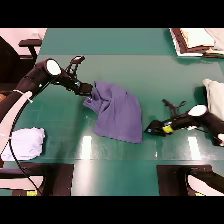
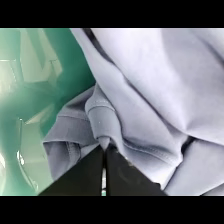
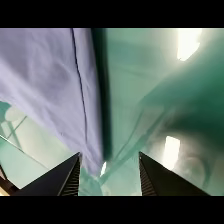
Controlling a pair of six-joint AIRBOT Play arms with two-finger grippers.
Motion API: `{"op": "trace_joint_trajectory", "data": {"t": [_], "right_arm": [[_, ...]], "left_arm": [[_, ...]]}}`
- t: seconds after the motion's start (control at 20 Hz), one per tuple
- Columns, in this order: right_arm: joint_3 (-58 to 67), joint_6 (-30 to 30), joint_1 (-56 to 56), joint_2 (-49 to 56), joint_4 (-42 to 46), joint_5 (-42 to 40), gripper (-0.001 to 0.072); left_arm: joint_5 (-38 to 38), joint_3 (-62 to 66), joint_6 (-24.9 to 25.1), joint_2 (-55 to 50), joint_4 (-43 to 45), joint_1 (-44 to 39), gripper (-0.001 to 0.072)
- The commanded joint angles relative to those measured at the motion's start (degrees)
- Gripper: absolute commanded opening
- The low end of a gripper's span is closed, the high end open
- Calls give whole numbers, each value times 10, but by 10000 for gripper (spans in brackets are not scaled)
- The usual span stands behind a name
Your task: Fold the shirts.
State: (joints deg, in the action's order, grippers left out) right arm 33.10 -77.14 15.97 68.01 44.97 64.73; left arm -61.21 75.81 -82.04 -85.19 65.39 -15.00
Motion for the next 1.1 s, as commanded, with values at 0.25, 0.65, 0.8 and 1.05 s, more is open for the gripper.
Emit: {"op": "trace_joint_trajectory", "data": {"t": [0.25, 0.65, 0.8, 1.05], "right_arm": [[89, 1, 94, 106, -17, -68, 81], [235, -9, -36, -3, 145, -8, 16], [320, -9, -85, -51, 192, 28, 16], [458, -8, -129, -129, 250, 84, 16]], "left_arm": [[-16, 1, 0, 1, 45, 1, 25], [37, 23, -21, 64, 130, 1, 24], [78, 37, -20, 139, 138, 1, 24], [93, 58, -13, 296, 152, 1, 24]]}}
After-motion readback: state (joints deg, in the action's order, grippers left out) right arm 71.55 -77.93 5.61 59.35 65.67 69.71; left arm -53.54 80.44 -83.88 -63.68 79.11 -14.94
